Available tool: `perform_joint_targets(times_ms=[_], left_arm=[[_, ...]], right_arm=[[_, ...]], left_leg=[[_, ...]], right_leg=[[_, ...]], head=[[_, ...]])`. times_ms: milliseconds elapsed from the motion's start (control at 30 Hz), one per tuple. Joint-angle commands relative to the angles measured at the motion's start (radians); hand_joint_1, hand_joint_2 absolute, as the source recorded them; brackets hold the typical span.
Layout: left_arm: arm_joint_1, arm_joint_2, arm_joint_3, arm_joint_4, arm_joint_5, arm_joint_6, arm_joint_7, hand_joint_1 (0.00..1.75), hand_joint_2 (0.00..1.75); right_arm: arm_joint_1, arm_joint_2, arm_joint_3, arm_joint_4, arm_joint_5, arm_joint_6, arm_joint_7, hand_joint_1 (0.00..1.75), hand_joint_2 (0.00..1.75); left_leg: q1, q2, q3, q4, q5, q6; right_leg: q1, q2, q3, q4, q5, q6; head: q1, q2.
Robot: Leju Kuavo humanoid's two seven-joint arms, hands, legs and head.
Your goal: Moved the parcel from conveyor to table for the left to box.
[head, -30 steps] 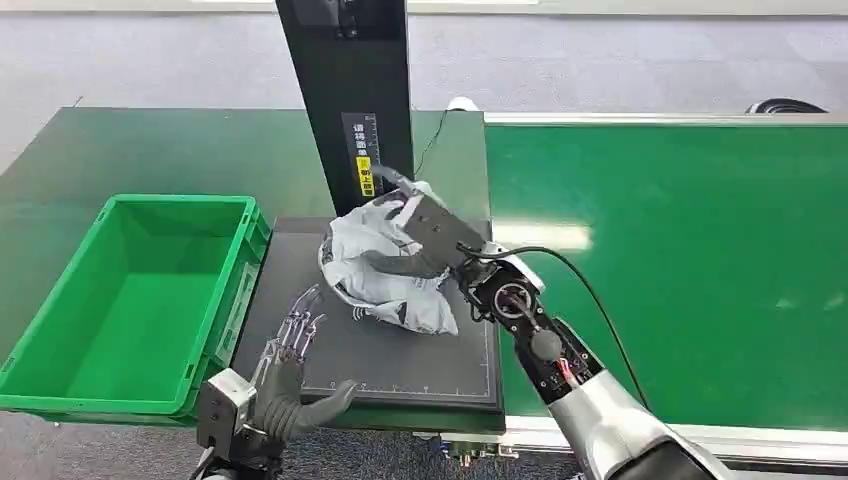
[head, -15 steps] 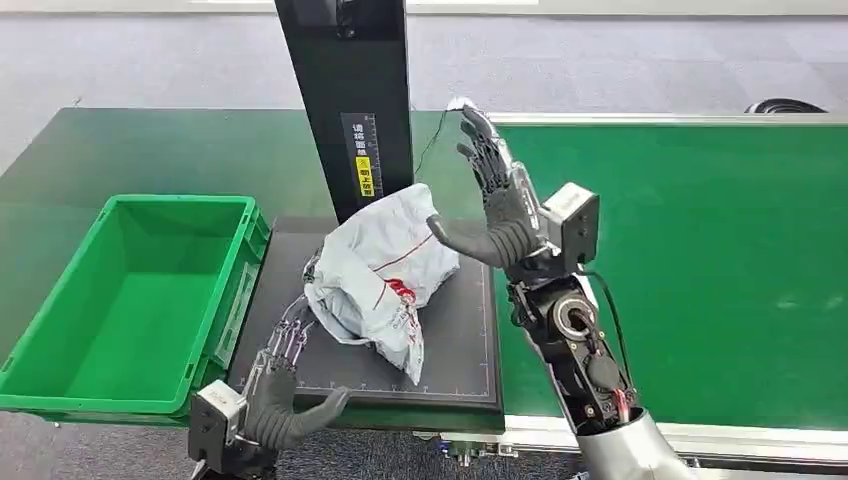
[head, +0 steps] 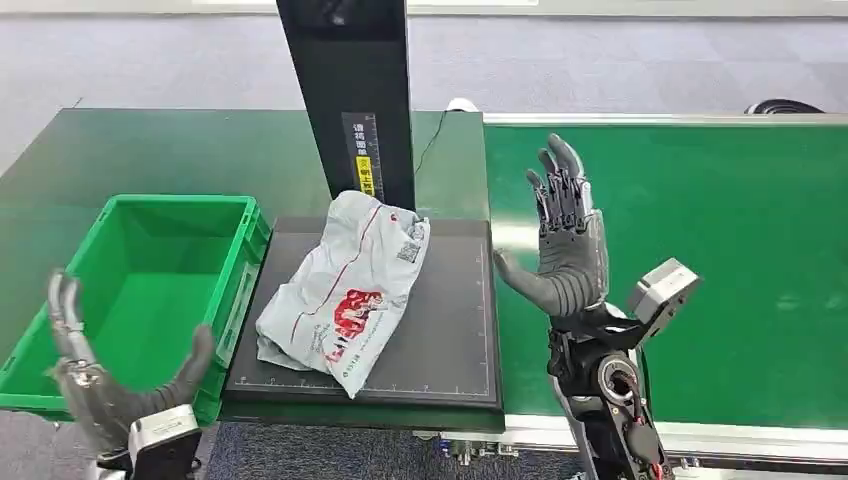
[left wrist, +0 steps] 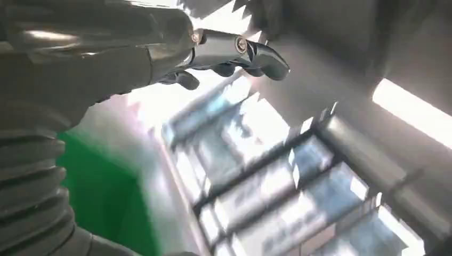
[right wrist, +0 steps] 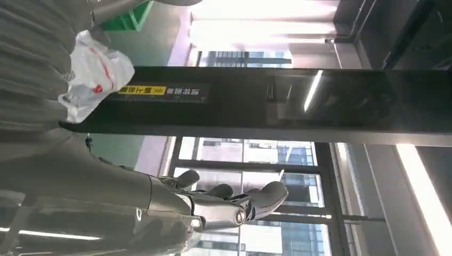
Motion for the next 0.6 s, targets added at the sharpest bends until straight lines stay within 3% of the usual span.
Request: perform_joint_targets(times_ms=[33,100,133,167,233,267,333,500,600], left_arm=[[-0.078,-0.105,0.164,-0.069,-0.206,0.071,0.022,0.00,1.75],[-0.081,-0.120,0.079,-0.038,-0.329,0.071,0.074,0.00,1.75],[-0.099,-0.036,-0.100,0.107,-0.463,0.071,0.204,0.00,1.75],[-0.123,-0.044,-0.112,0.126,-0.491,0.071,0.229,0.00,1.75],[-0.227,0.113,-0.357,0.284,-0.548,0.027,0.465,0.00,1.75],[-0.251,0.128,-0.391,0.312,-0.556,0.043,0.509,0.00,1.75],[-0.339,0.167,-0.503,0.412,-0.485,-0.162,0.546,0.00,1.75],[-0.498,0.139,-0.532,0.696,-0.574,-0.253,0.663,0.00,1.75],[-0.554,0.136,-0.517,0.851,-0.557,-0.271,0.661,0.00,1.75]], right_arm=[[0.053,0.035,-0.058,-0.033,-0.028,0.012,0.003,0.00,1.75],[0.058,0.039,-0.069,-0.035,-0.032,0.018,-0.001,0.00,1.75],[0.059,0.048,-0.085,-0.036,-0.039,0.029,-0.003,0.00,1.75],[0.058,0.048,-0.087,-0.036,-0.039,0.030,-0.003,0.00,1.75],[0.053,0.050,-0.102,-0.028,-0.042,0.043,-0.001,0.00,1.75],[0.053,0.049,-0.105,-0.026,-0.042,0.046,-0.001,0.00,1.75],[0.044,0.045,-0.114,-0.015,-0.051,0.059,-0.003,0.00,1.75],[-0.003,0.064,-0.145,0.022,-0.083,0.069,0.006,0.00,1.75],[-0.020,0.070,-0.156,0.039,-0.091,0.070,0.012,0.00,1.75]], left_leg=[[0.001,0.000,-0.002,0.001,0.000,0.000],[0.001,-0.006,-0.002,0.001,0.001,0.001],[0.000,-0.004,-0.001,0.000,0.001,0.001],[-0.001,-0.006,0.001,-0.001,0.002,0.001],[0.000,-0.009,-0.002,0.000,0.003,0.001],[-0.001,-0.011,-0.001,0.000,0.003,0.000],[-0.001,-0.009,-0.001,0.000,0.003,0.000],[0.000,-0.009,-0.003,0.001,0.005,0.002],[-0.001,-0.003,0.001,0.001,0.003,0.002]], right_leg=[[0.001,0.001,-0.002,0.000,0.001,-0.001],[0.001,-0.005,0.000,-0.001,0.000,0.000],[0.000,-0.003,0.000,-0.001,0.000,0.000],[-0.001,-0.005,0.002,-0.001,0.000,0.000],[0.000,-0.008,0.001,-0.003,0.002,0.000],[-0.001,-0.010,0.002,-0.001,0.000,0.000],[-0.001,-0.008,0.001,-0.001,0.001,0.001],[0.000,-0.008,0.000,-0.002,0.004,0.001],[-0.001,-0.002,0.002,-0.001,0.004,0.002]], head=[[-0.001,0.000],[-0.001,0.000],[-0.001,0.000],[0.000,0.000],[-0.001,0.000],[-0.001,0.000],[-0.001,0.000],[0.000,0.000],[0.000,0.000]])
